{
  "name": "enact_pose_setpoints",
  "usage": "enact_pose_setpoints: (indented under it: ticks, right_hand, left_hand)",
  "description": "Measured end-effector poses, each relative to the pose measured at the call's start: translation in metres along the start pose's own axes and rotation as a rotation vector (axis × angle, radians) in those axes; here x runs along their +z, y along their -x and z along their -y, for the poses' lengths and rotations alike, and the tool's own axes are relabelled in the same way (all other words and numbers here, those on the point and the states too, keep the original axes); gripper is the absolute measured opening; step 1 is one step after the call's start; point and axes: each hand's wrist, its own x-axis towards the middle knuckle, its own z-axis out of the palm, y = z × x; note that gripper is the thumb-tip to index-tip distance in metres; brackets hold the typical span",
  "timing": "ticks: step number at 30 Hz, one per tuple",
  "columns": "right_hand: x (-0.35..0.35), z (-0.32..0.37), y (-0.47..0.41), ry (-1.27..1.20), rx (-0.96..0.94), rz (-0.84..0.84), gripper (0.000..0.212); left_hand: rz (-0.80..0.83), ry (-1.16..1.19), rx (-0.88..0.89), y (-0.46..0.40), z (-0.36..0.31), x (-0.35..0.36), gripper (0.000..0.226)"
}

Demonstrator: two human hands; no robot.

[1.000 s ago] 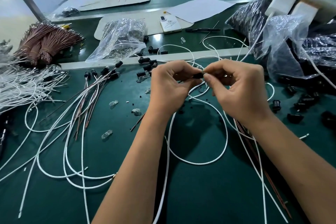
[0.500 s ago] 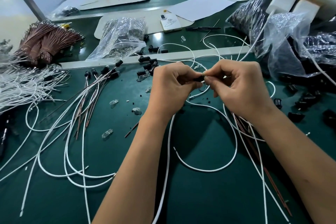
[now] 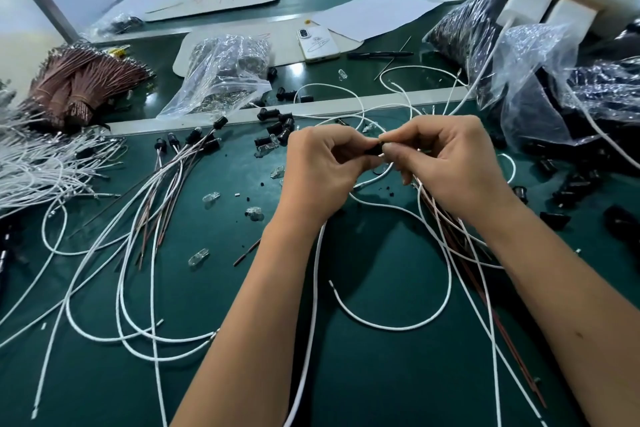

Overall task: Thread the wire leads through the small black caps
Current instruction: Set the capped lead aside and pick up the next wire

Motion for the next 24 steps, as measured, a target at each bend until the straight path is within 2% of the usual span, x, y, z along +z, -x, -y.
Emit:
enact_pose_setpoints:
  ticks: [4,7,12,16,20,22,24]
  right_hand:
    - [-0.002,0.003,-0.001,-0.283,0.171,-0.044,0.009]
    - [0.000,0.004,0.000,-0.359,0.249,-0.070,0.005]
    - [0.003,0.004,-0.001,-0.342,0.227,-0.049,0.012]
    - [0.012,0.003,0.001,-0.299,0.191,-0.121,0.011]
    - [0.015,0.006,0.000,-0.276,0.147,-0.112,0.006]
    - [0.015,0.011,-0.003,-0.313,0.157,-0.112,0.005]
    - [0.010,0.020,-0.012,-0.412,0.192,-0.173,0.010]
  left_hand:
    - [0.021,0.126,-0.063,0.001,-0.003,0.002,0.019]
    - [0.017,0.147,-0.056,0.001,-0.004,0.004,0.020]
    - [0.021,0.172,-0.063,0.003,-0.006,0.004,0.017]
    - [0.002,0.215,-0.095,0.003,-0.009,0.007,0.016]
    - [-0.042,0.162,-0.126,-0.001,-0.016,0.004,0.031]
    - [-0.046,0.168,-0.157,-0.001,-0.021,0.001,0.036]
    - [-0.010,0.163,-0.211,-0.001,-0.031,-0.003,0.029]
